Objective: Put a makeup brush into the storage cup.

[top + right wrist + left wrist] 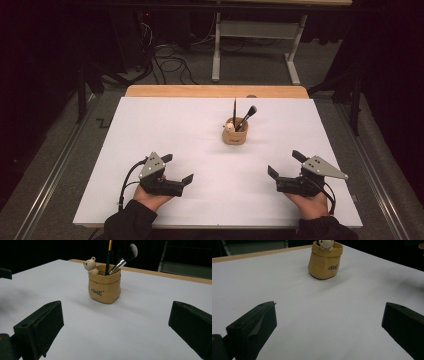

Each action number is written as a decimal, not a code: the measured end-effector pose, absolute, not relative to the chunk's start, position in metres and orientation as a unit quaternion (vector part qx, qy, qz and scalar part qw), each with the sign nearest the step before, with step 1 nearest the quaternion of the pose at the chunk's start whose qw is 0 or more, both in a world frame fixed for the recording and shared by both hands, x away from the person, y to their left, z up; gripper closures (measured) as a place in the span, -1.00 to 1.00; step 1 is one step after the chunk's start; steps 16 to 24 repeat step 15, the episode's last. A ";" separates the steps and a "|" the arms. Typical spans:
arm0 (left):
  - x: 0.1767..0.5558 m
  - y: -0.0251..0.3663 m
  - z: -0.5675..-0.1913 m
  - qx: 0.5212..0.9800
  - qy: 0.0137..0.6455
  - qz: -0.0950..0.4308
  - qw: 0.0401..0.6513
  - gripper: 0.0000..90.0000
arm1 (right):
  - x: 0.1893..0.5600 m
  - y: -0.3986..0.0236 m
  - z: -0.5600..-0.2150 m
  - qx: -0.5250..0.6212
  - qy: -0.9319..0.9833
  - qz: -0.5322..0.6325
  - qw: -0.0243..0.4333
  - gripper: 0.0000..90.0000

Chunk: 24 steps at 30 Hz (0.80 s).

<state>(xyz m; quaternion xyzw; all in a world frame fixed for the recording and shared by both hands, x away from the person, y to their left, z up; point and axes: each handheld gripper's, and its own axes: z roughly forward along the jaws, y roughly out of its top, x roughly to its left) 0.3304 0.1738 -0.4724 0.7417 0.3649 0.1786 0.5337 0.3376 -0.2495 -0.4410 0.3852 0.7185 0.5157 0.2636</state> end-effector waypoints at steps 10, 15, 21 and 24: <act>0.329 0.175 -0.469 0.743 0.358 0.183 0.535 -0.99 | 0.336 -0.245 -0.442 0.380 0.721 0.516 0.265 -0.99; 0.330 0.176 -0.467 0.740 0.359 0.184 0.538 -1.00 | 0.336 -0.246 -0.442 0.379 0.720 0.518 0.265 -0.99; 0.330 0.176 -0.467 0.740 0.359 0.184 0.538 -1.00 | 0.336 -0.246 -0.442 0.379 0.720 0.518 0.265 -0.99; 0.330 0.176 -0.467 0.740 0.359 0.184 0.538 -1.00 | 0.336 -0.246 -0.442 0.379 0.720 0.518 0.265 -0.99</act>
